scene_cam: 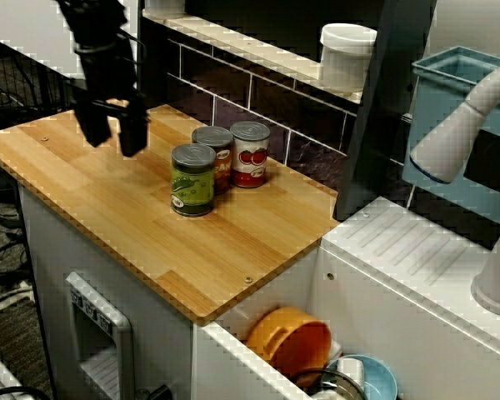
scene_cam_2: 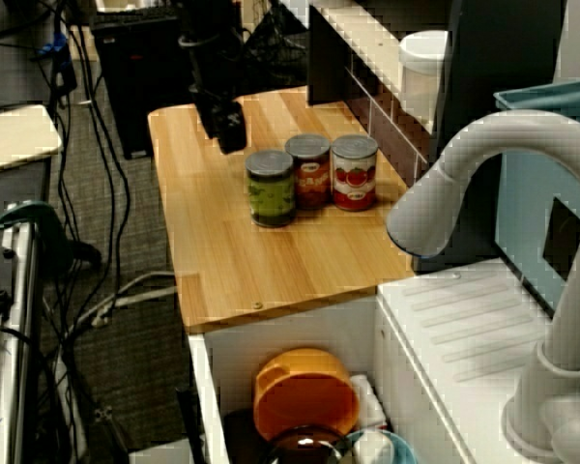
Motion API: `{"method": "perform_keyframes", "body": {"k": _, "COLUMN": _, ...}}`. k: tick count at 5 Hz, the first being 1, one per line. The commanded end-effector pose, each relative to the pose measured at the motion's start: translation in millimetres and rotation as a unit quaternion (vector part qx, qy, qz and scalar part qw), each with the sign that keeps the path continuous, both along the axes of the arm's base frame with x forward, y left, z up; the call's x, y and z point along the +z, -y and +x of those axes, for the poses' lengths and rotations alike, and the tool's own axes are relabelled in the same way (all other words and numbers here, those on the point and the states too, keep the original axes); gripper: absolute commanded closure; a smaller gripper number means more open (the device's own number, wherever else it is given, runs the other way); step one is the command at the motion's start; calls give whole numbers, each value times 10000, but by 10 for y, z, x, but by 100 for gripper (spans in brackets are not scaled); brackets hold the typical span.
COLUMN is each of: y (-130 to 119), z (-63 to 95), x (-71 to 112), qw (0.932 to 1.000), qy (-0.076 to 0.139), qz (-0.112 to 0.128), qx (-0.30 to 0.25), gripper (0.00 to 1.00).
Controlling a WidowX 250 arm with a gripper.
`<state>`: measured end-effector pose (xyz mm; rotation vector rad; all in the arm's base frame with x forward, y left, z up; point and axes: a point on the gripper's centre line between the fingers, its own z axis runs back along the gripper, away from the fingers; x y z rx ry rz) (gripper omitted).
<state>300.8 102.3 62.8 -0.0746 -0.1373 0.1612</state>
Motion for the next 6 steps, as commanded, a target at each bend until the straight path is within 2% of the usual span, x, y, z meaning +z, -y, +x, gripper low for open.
{"method": "perform_keyframes", "body": {"k": 1, "y": -20, "z": 449, "x": -35, "qw": 9995, "qy": 172, "qz": 265, "qx": 45, "gripper": 0}}
{"method": "perform_keyframes", "body": {"k": 2, "y": -6, "z": 515, "x": -59, "qw": 9991, "qy": 194, "qz": 377, "qx": -38, "gripper": 0}}
{"method": "perform_keyframes", "body": {"k": 5, "y": -97, "z": 468, "x": 34, "qw": 9983, "qy": -28, "qz": 341, "qx": -477, "gripper": 0}}
{"method": "perform_keyframes", "body": {"k": 6, "y": -158, "z": 455, "x": 39, "qw": 9973, "qy": -29, "qz": 411, "qx": -612, "gripper": 0}}
